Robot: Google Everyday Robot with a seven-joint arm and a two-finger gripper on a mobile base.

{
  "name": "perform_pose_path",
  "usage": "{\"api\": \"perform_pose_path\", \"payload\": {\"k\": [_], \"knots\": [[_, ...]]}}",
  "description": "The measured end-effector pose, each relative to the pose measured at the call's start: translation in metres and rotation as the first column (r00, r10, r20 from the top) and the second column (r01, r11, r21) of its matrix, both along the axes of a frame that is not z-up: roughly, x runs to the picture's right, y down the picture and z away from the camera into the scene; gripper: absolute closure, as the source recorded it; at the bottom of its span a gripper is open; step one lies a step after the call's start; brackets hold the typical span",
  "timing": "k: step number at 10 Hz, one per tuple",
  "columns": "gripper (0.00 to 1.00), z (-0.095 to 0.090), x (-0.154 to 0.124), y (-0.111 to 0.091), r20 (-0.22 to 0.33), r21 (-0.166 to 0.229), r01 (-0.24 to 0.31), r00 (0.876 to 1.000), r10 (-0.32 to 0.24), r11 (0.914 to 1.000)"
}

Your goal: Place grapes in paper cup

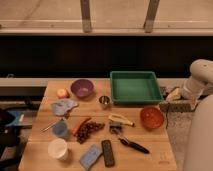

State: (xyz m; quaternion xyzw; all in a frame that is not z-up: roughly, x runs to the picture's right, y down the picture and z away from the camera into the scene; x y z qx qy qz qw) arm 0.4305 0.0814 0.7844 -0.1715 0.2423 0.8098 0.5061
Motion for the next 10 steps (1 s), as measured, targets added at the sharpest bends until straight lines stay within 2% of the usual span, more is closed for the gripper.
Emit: {"api": "perform_pose_path", "payload": {"k": [1, 3, 4, 5, 6, 7, 10], "knots": [[0.2, 0.004, -0.008, 0.0, 0.016, 0.011, 0.023, 1.0, -0.023, 0.9997], [0.2, 0.012, -0.05, 0.002, 0.063, 0.035, 0.105, 0.992, -0.107, 0.9939], [0.2, 0.015, -0.078, 0.001, 0.086, 0.052, 0.149, 0.984, -0.153, 0.9875], [0.2, 0.015, -0.113, 0.0, 0.116, 0.074, 0.206, 0.97, -0.213, 0.9758], [0.2, 0.012, -0.136, -0.001, 0.131, 0.094, 0.244, 0.958, -0.255, 0.9651], [0.2, 0.007, -0.161, 0.002, 0.149, 0.119, 0.299, 0.937, -0.315, 0.9468], [0.2, -0.014, -0.235, 0.015, 0.188, 0.19, 0.443, 0.86, -0.475, 0.8763]]}}
